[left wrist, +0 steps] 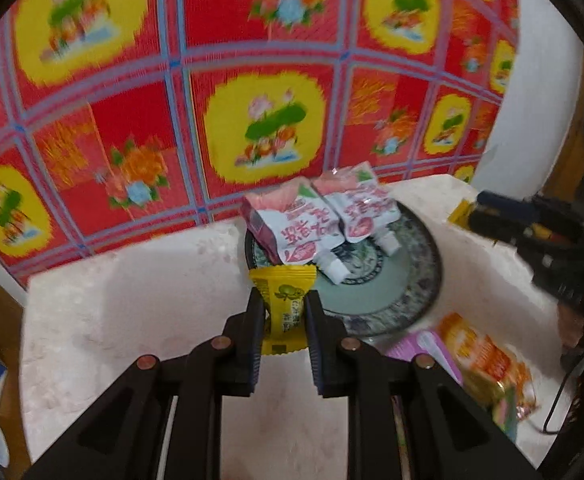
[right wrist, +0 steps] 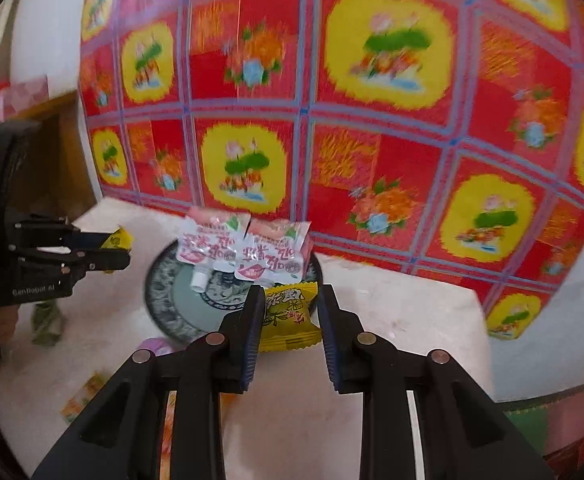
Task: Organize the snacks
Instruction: 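Carry both yellow candy packets to the plate beside the pouches, then open both tools to drop the yellow packets onto the plate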
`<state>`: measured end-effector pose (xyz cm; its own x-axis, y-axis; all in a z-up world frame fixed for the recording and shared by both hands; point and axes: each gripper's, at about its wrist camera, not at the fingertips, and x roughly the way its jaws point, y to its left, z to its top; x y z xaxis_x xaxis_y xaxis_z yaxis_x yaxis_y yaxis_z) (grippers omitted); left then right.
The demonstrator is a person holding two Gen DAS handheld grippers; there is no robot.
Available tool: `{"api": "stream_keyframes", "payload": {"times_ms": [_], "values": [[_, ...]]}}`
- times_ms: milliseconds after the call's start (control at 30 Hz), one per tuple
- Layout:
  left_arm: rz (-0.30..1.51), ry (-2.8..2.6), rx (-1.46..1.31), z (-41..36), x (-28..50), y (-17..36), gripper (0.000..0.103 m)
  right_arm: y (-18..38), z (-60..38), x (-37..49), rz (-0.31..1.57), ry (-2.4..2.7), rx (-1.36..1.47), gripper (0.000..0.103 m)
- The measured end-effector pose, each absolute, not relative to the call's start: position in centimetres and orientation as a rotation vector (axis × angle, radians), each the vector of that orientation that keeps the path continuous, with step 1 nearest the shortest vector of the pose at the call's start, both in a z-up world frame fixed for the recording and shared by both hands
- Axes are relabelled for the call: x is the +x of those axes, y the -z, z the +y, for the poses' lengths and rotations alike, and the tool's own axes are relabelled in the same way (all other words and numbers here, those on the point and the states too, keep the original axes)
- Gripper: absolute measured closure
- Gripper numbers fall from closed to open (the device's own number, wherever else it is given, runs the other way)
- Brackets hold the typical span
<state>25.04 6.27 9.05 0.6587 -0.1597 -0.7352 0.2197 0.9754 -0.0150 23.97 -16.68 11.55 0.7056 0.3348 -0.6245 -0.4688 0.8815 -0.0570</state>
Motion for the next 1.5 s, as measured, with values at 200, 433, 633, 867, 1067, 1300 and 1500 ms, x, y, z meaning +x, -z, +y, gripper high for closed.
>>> {"api": "stream_keyframes", "payload": {"times_ms": [200, 433, 633, 867, 1067, 1300, 1500], "values": [[0.879, 0.232, 0.064, 5.5, 26.9, -7.5, 0.083, -8.7, -14.6, 27.1, 0.742, -0.463, -0.254, 0.075], [0.902, 0.236, 0.098, 4.3, 27.4, -6.9, 0.083, -7.8, -14.6, 28.5, 0.746, -0.407, -0.235, 0.075], [0.921, 0.199, 0.094, 3.6, 28.3, -6.6, 0.083, -7.7, -14.3, 29.0, 0.761, -0.396, -0.235, 0.075], [0.933, 0.171, 0.077, 3.3, 29.2, -6.2, 0.074, -7.5, -14.1, 29.8, 0.800, -0.390, -0.230, 0.062], [0.871, 0.171, 0.047, 3.6, 28.6, -7.5, 0.053, -9.3, -17.0, 29.3, 0.759, -0.475, -0.079, 0.043], [0.818, 0.182, 0.102, 3.3, 26.5, -9.0, 0.053, -10.2, -18.6, 29.1, 0.729, -0.484, -0.010, 0.036], [0.847, 0.168, 0.140, 3.2, 25.0, -10.6, 0.053, -9.8, -17.6, 28.9, 0.840, -0.453, -0.056, 0.036]]}}
